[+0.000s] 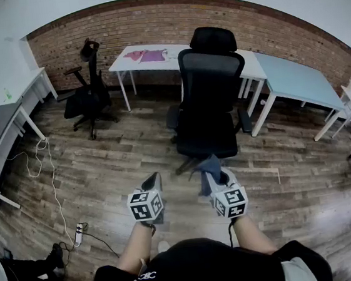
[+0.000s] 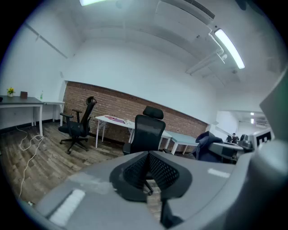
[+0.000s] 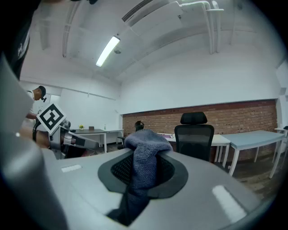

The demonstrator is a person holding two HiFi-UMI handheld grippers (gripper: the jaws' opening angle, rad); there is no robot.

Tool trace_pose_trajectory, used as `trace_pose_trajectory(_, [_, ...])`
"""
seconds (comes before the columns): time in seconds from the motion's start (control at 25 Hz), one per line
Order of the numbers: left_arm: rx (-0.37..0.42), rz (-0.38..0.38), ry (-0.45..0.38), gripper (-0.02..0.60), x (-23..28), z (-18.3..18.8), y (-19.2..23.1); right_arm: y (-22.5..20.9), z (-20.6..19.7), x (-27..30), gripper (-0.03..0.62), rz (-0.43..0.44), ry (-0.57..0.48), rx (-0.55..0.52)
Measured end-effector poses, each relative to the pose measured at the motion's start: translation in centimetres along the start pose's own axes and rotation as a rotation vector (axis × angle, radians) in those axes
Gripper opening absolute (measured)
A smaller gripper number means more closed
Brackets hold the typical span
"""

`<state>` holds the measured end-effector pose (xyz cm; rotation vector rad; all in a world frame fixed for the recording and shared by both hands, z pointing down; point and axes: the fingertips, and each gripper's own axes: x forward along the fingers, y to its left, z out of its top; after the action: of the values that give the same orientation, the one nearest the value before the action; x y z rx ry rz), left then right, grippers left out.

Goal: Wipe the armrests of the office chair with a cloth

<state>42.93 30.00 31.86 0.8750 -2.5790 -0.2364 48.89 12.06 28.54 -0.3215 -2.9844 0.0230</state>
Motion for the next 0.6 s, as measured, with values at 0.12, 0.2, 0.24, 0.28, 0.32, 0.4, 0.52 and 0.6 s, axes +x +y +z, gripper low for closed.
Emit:
trace_pose_trajectory(0.12, [0.01, 0.013, -0.006, 0.006, -0.1, 0.2, -0.2, -0.5, 0.1, -0.1, 0.065, -0.005, 0.0, -0.012])
trace_pose_trajectory(0.2, [0.023, 0.018, -0.016, 0.006, 0.1, 0.6, -0.4, -0.8, 0.4, 0.0, 0.066, 0.0, -0.011, -0.007])
trace_pose_trajectory(0.24, [0.029, 0.019, -0.019, 0.006, 0.2, 0.8, -0.4, -0.8, 0.6, 0.1, 0.066, 0.004, -0.019, 0.002])
trace_pose_trajectory(0.28, [0.033, 0.02, -0.02, 0.006, 0.2, 0.9, -0.4, -0.8, 0.7, 0.2, 0.066, 0.006, -0.026, 0.011])
trace_pose_trajectory(0.32, [0.038, 0.021, -0.018, 0.006, 0.2, 0.9, -0.2, -0.7, 0.8, 0.3, 0.066, 0.008, -0.031, 0.017])
trace_pose_trajectory(0.4, [0.047, 0.022, -0.016, 0.006, 0.1, 1.0, 0.1, -0.3, 0.7, 0.6, 0.067, 0.007, -0.028, 0.013])
trace_pose_trajectory(0.52, [0.053, 0.02, -0.015, 0.006, 0.1, 1.0, 0.4, 0.1, 0.3, 1.1, 0.067, 0.006, -0.01, -0.004])
trace_pose_trajectory(0.6, [0.053, 0.021, -0.016, 0.006, 0.1, 0.9, 0.6, 0.4, 0.0, 1.3, 0.067, 0.011, 0.0, -0.011])
